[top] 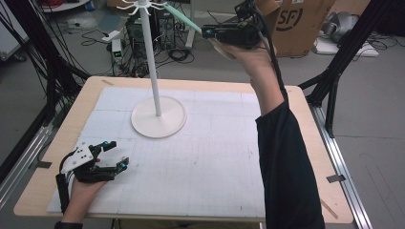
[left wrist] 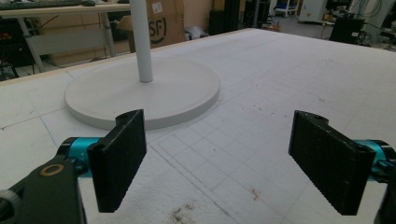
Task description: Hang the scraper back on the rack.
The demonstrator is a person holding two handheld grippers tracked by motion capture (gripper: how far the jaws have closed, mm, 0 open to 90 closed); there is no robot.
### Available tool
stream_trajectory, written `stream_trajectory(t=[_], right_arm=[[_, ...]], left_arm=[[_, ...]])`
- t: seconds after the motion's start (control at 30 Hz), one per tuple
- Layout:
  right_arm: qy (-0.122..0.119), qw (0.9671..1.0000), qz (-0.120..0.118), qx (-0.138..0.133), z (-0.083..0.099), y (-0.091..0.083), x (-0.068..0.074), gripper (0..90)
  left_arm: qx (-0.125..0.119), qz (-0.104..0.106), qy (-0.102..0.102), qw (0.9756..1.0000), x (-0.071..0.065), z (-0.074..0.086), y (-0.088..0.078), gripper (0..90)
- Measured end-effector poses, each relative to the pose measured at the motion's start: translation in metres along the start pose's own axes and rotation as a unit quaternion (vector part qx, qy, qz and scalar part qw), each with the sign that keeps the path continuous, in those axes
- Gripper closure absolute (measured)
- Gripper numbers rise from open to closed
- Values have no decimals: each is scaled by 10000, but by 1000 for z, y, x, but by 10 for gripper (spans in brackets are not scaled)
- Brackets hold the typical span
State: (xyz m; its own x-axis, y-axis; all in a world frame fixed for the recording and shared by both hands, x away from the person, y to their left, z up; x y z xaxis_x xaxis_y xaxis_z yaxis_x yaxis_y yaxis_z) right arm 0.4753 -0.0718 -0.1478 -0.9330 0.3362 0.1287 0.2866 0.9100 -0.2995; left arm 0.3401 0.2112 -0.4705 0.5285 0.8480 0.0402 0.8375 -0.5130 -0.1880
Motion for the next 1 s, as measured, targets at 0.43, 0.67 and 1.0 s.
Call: stream_trajectory(t=[0.43, 0.67, 1.0], right_arm=[[22, 9999, -92, 100, 4, 5, 2, 817], [7, 9998, -135, 154, 7, 9, 3, 816], [-34, 9993, -179, 316, 13, 18, 5, 816]], left_arm=[[4, 2, -6, 10000, 0, 0, 0, 197], [2, 5, -6, 10000, 0, 0, 0, 197], [7, 1, -4, 10000, 0, 0, 0, 197]])
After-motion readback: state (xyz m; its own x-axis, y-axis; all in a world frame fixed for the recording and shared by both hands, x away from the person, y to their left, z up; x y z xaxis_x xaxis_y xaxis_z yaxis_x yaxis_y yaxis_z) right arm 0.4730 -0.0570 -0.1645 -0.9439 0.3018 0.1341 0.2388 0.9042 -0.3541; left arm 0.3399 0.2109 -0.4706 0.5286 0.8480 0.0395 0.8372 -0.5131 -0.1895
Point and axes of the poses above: each handheld gripper's, and its own axes: y roughly forward along the jaws, z roughly out of its underside, x roughly to its left, the point moved 10 cm from there along y, roughly forward along the jaws, and after that the axes turned 14 degrees about -z, right-handed, at the moved point
